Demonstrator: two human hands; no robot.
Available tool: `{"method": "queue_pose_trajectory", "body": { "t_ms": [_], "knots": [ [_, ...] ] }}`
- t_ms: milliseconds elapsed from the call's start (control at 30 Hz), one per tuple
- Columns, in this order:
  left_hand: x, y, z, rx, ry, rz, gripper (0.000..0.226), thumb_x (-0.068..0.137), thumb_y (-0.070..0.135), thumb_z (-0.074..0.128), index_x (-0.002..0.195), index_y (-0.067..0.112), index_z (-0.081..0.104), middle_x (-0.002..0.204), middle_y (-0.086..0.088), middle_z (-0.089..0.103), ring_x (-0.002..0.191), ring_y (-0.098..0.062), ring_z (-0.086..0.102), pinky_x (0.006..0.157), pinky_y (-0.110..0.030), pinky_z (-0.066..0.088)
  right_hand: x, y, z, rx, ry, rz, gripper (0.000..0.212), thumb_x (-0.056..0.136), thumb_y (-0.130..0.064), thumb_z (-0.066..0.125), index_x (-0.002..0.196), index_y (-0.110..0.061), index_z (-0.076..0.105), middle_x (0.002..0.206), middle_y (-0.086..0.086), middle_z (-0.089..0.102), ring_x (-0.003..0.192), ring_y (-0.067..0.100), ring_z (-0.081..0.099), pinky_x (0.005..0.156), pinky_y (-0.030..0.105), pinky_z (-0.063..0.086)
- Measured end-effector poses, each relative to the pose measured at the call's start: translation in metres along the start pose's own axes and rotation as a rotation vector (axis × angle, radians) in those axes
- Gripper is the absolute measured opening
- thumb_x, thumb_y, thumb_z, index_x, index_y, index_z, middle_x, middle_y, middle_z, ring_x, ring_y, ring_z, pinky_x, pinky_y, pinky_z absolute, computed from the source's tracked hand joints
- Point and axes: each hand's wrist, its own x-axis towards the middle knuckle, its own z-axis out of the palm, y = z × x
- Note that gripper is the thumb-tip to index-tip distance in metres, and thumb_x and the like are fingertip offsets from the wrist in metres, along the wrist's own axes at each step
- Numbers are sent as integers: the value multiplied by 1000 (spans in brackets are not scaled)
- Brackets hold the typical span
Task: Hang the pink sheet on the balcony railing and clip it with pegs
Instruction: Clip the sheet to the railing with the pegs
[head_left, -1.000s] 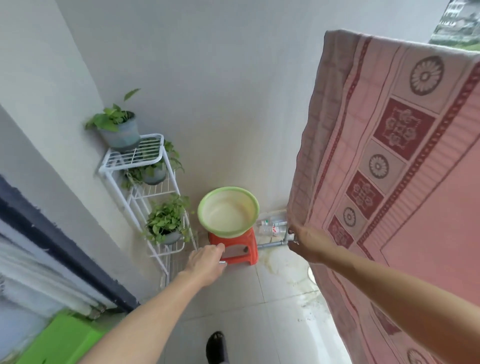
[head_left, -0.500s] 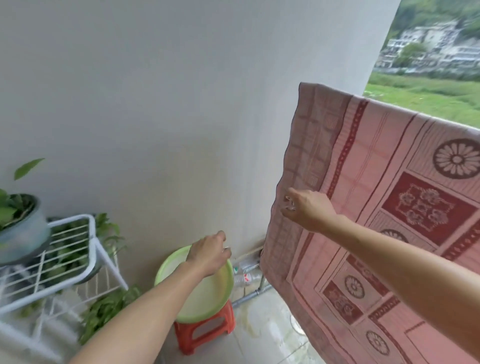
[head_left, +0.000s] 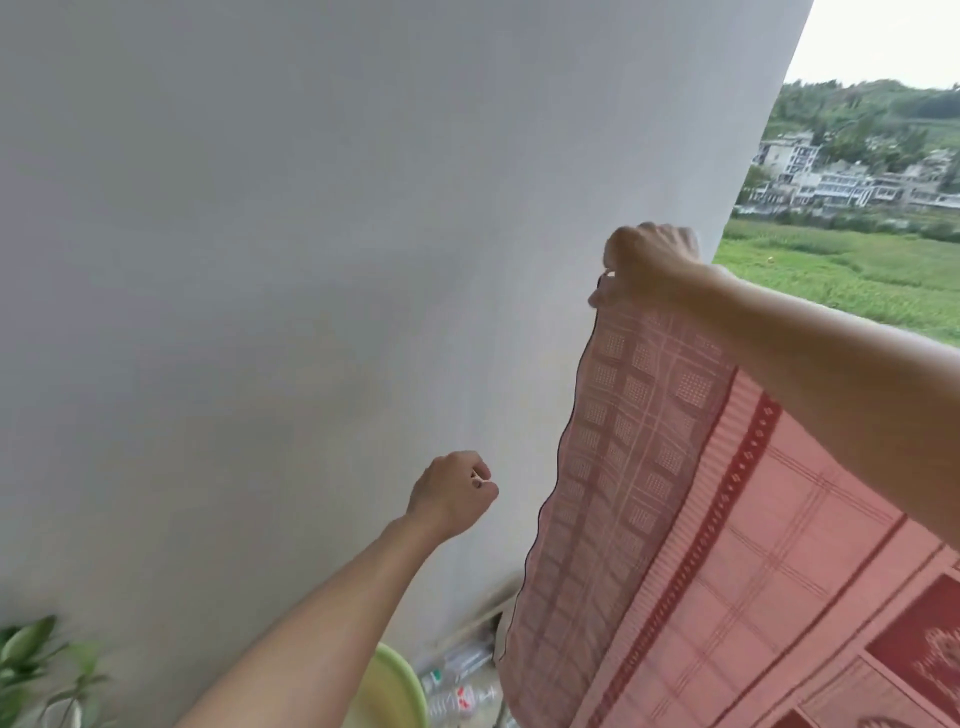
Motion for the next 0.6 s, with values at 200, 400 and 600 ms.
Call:
{"method": "queue_pose_trajectory", "body": {
  "t_ms": [200,400,600],
  "knots": [
    [86,34,8,-233,-91,143,23,82,31,66,101,19,70,98,2,69,98,-16,64,86,-29,51,51,15,16,176,-321,189,39,62,-44,85,77,-11,71,76,9,69,78,30,66,66,30,46],
    [146,88,1,-600,-308,309,47,79,39,78,119,20,64,110,2,60,89,-15,58,71,-23,48,68,11,10,193,-262,133,18,70,-35,83,75,-21,74,65,-6,64,62,18,59,51,23,36],
    [179,115,-20,-789,-615,347,61,85,35,73,140,28,49,119,4,60,72,-11,54,50,-21,41,73,11,3,321,-209,144,16,72,-29,84,73,-18,73,62,-4,60,59,14,53,54,26,42]
  ]
}}
